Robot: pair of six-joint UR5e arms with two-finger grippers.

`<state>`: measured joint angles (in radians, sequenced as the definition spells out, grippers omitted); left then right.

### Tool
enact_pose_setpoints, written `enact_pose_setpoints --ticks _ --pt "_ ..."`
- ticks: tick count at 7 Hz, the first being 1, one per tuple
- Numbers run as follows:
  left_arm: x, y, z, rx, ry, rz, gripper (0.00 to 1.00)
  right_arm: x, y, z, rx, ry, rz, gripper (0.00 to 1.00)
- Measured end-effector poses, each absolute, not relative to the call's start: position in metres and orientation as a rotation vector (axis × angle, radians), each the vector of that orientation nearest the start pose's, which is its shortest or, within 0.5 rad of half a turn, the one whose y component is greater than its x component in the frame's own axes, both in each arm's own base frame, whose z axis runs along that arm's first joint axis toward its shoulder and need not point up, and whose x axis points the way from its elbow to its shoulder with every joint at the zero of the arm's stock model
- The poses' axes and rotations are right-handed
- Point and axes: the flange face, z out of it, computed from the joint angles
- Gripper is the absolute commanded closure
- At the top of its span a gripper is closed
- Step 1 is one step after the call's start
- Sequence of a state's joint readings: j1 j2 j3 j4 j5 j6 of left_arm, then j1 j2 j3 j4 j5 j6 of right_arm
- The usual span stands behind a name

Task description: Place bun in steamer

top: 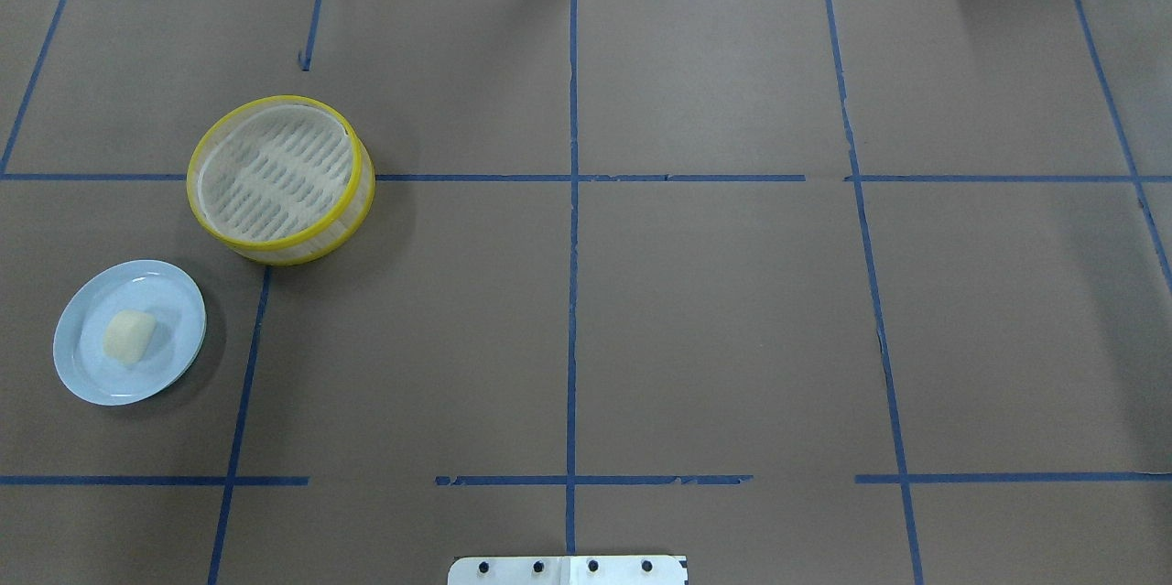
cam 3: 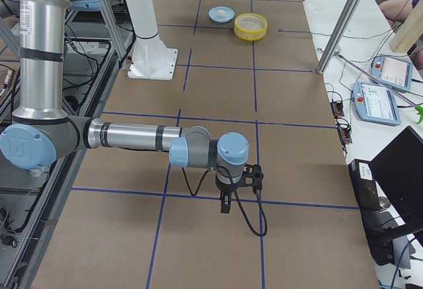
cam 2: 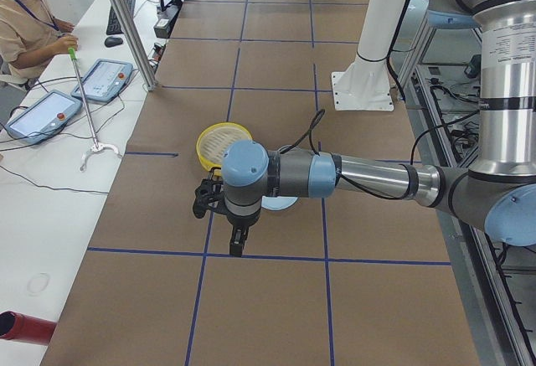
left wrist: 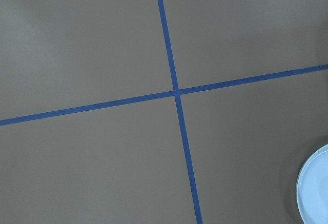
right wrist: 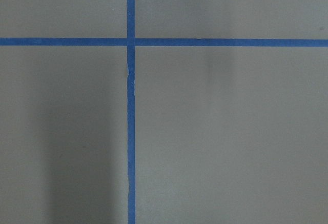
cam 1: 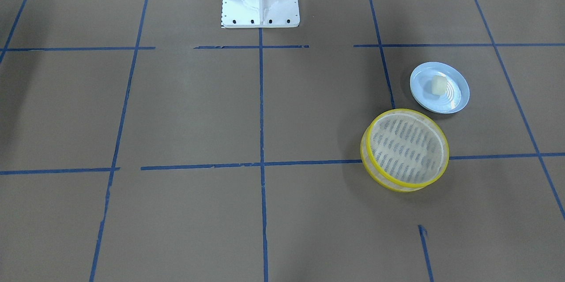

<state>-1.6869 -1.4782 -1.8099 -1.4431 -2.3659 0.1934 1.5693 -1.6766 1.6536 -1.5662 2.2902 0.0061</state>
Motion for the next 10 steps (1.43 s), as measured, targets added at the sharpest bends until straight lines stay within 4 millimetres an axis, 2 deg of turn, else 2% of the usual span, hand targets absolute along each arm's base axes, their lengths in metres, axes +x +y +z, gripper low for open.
enact_pose_setpoints --ticks 2,4,5,6,7,8,9,10 --pt "-0.112 -0.441 0.600 0.104 0.785 0.079 0.00 0.067 -0.446 0.671 -0.020 -0.719 0.011 0.00" --pt "-0.110 -0.458 0.600 0.132 0.777 0.102 0.00 0.067 -0.446 0.671 -0.020 -0.719 0.011 0.00" --pt "-0.101 -0.467 0.606 0.197 0.770 0.140 0.00 0.067 -0.446 0.671 -0.020 -0.719 0.011 0.00" --pt "-0.075 -0.479 0.604 0.243 0.777 0.170 0.00 0.067 -0.446 0.671 -0.020 -0.719 0.011 0.00" --pt "-0.033 -0.493 0.580 0.244 0.798 0.171 0.00 0.067 -0.446 0.671 -0.020 -0.719 0.011 0.00" --pt "0.017 -0.508 0.540 0.231 0.829 0.140 0.00 0.067 -0.446 0.671 -0.020 -0.719 0.011 0.00" --pt "0.055 -0.517 0.509 0.209 0.858 0.104 0.01 0.067 -0.446 0.671 -0.020 -0.719 0.011 0.00" --pt "0.090 -0.515 0.491 0.174 0.881 0.085 0.01 0.067 -0.446 0.671 -0.020 -0.719 0.011 0.00"
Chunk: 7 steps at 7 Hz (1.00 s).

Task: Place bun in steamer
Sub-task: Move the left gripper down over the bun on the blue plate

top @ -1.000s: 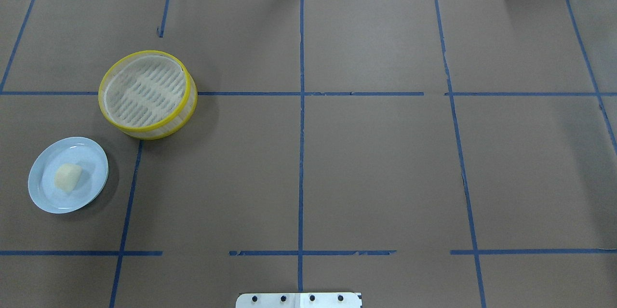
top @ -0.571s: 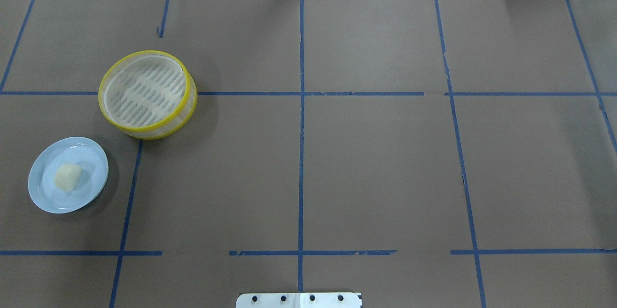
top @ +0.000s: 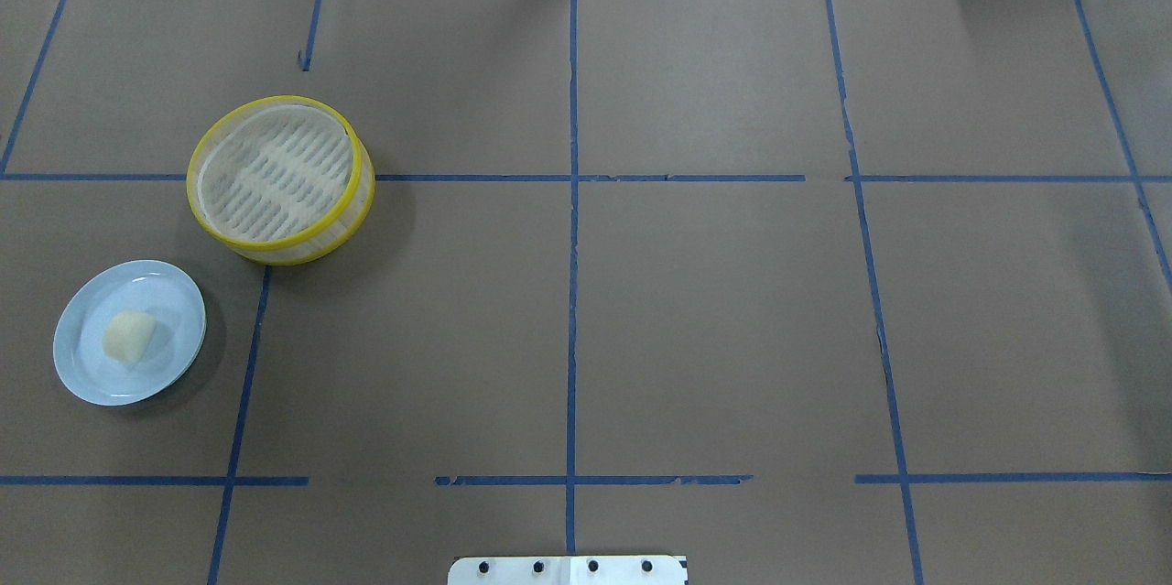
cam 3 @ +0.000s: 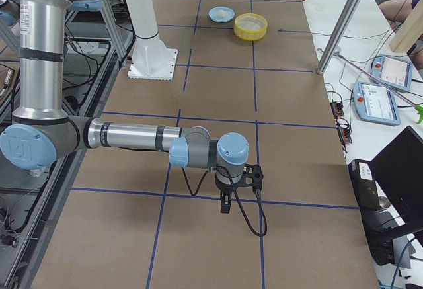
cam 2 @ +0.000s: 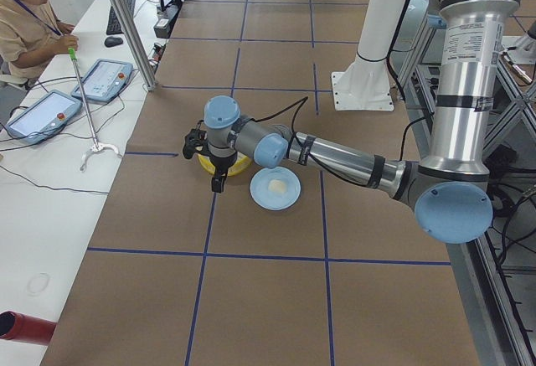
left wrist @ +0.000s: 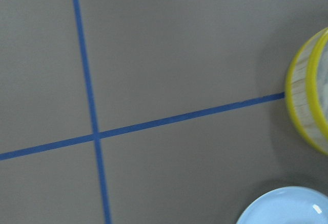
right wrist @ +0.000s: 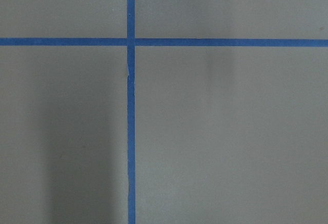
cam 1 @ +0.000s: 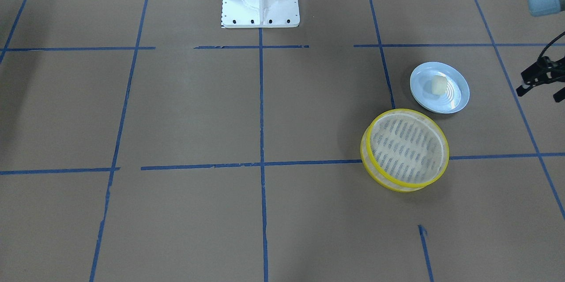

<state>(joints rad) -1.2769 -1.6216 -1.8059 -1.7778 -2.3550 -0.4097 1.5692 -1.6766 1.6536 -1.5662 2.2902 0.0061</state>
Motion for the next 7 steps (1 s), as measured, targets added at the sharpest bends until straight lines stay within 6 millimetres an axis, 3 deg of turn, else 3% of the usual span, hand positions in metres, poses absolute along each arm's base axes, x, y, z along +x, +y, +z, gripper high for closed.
enact_pose_setpoints --ticks 1,3,5,7 --pt "0.121 -0.506 0.481 0.139 0.883 0.073 0.02 0.067 -0.446 0.671 -0.020 -0.719 0.011 0.00" --pt "0.179 -0.473 0.491 0.128 0.824 0.040 0.02 0.067 -0.446 0.671 -0.020 -0.719 0.011 0.00" --pt "0.195 -0.414 0.528 0.162 0.877 0.031 0.02 0.067 -0.446 0.671 -0.020 -0.719 0.011 0.00" --pt "0.230 -0.379 0.542 0.136 0.875 0.043 0.03 0.067 -0.446 0.671 -0.020 -0.719 0.011 0.00"
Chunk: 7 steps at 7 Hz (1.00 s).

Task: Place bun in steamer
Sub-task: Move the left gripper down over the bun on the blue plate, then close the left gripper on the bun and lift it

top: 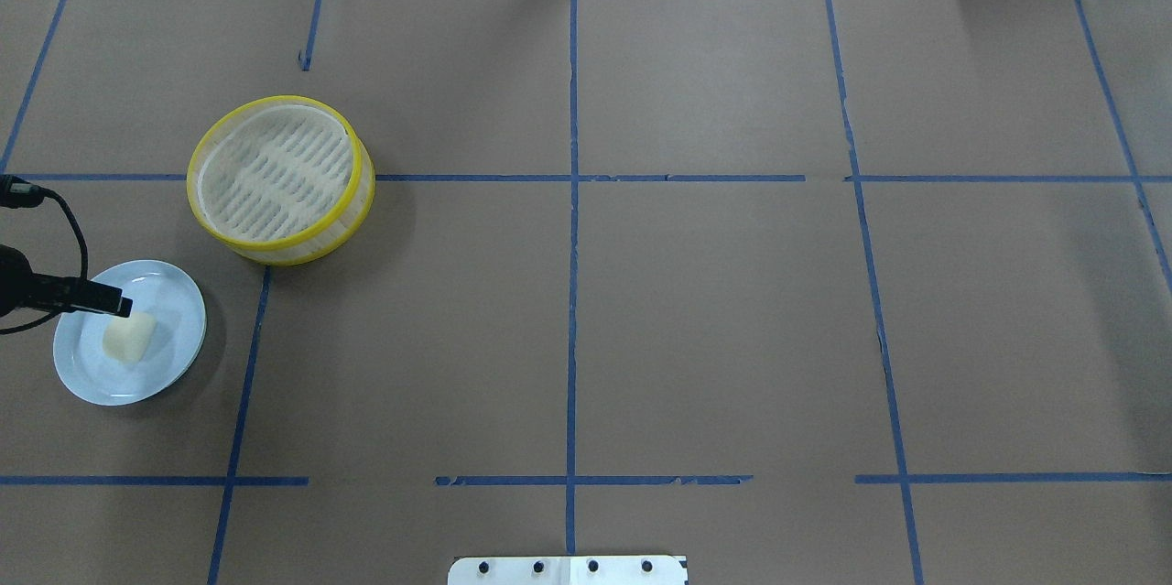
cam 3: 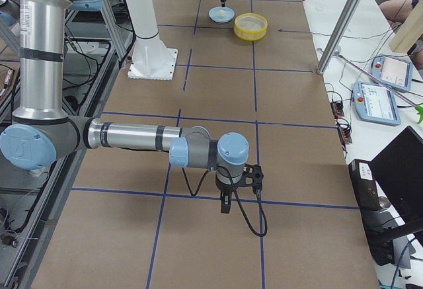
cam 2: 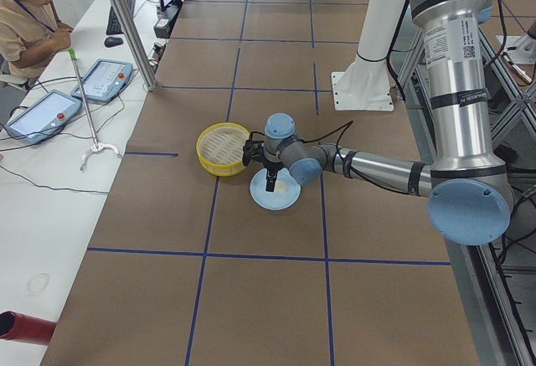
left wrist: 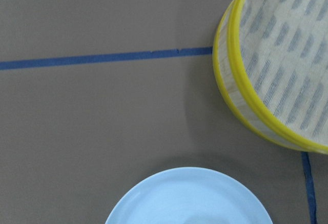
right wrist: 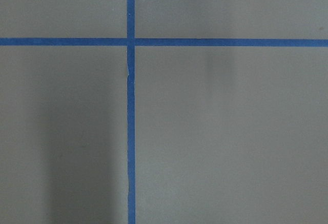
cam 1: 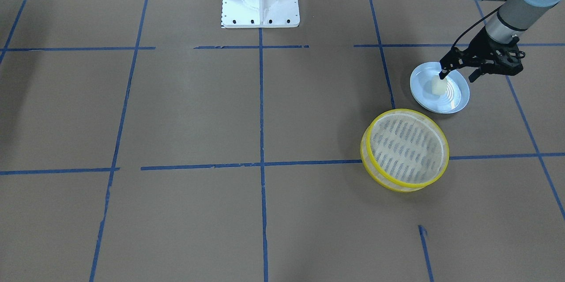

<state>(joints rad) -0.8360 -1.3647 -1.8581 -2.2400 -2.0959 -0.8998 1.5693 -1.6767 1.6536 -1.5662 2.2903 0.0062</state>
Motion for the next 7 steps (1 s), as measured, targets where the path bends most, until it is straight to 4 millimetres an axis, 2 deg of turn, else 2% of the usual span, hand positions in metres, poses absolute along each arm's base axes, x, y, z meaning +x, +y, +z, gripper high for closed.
enact_pose_setpoints --ticks 1,3,6,7 --pt "0.245 -0.370 0.546 0.136 0.858 0.059 0.06 0.067 -0.446 0.671 -0.020 -0.719 0.011 0.00" --pt "0.262 -0.361 0.554 0.145 0.824 0.083 0.09 0.067 -0.446 0.671 -0.020 -0.719 0.011 0.00" --pt "0.274 -0.364 0.566 0.149 0.796 0.094 0.13 0.067 -0.446 0.671 -0.020 -0.719 0.011 0.00" --pt "0.279 -0.368 0.567 0.149 0.795 0.094 0.22 0.067 -0.446 0.671 -0.020 -0.719 0.011 0.00"
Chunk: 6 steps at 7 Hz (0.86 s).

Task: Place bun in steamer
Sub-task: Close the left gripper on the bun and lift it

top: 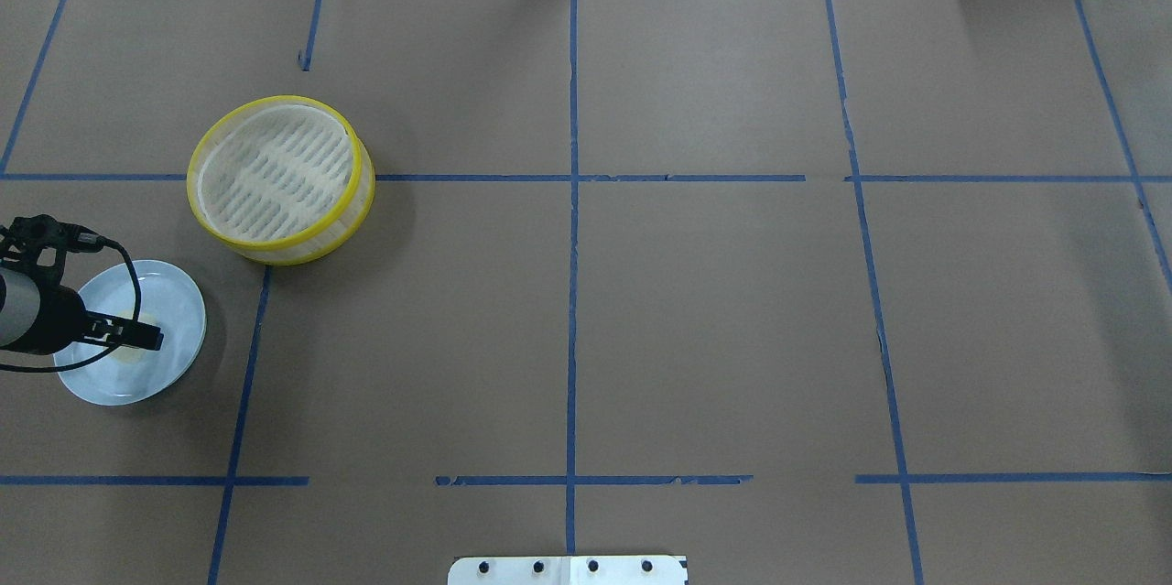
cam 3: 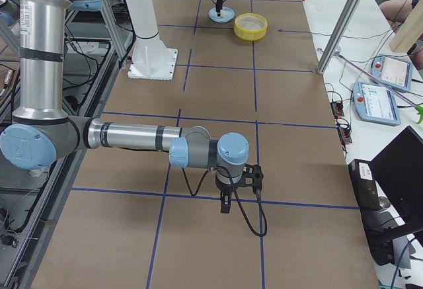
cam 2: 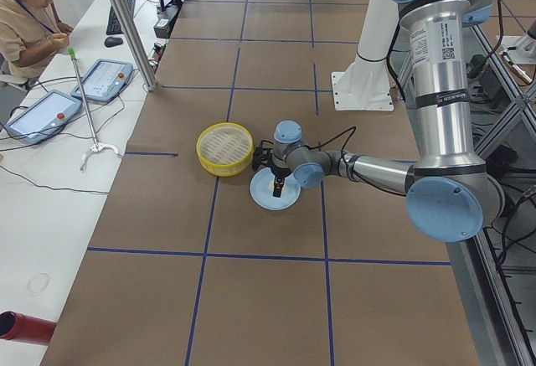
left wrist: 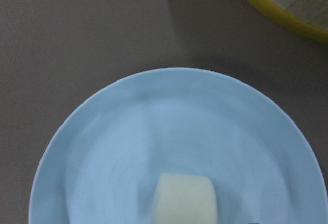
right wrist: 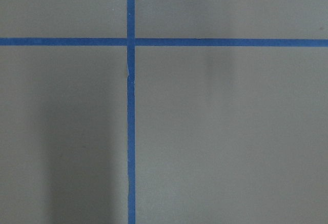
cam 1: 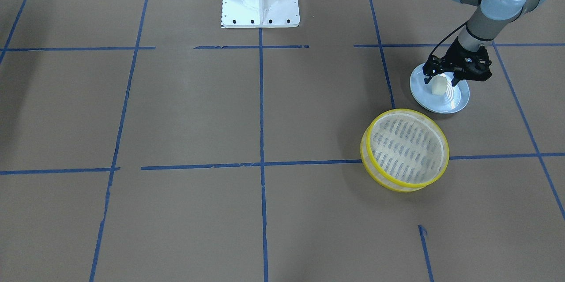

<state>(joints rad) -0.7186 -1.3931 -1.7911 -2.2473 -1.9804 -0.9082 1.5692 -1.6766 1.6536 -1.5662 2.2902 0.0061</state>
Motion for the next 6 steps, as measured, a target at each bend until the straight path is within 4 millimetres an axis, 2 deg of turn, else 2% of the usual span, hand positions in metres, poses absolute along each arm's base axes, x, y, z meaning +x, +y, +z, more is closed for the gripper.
enact_pose_setpoints --ticks 2,4,6 --pt "0.2823 -0.3710 0.5682 0.150 0.795 0.095 0.52 0.0670 -0.4456 0.6709 -0.020 -0.719 0.011 0.00" --pt "0.2825 -0.3706 0.5688 0.149 0.794 0.095 0.65 0.0670 -0.4456 0.6709 -0.020 -0.719 0.011 0.00" --pt "0.2813 -0.3714 0.5643 0.155 0.800 0.094 0.69 0.0670 -0.4456 0.6709 -0.020 -0.719 0.011 0.00"
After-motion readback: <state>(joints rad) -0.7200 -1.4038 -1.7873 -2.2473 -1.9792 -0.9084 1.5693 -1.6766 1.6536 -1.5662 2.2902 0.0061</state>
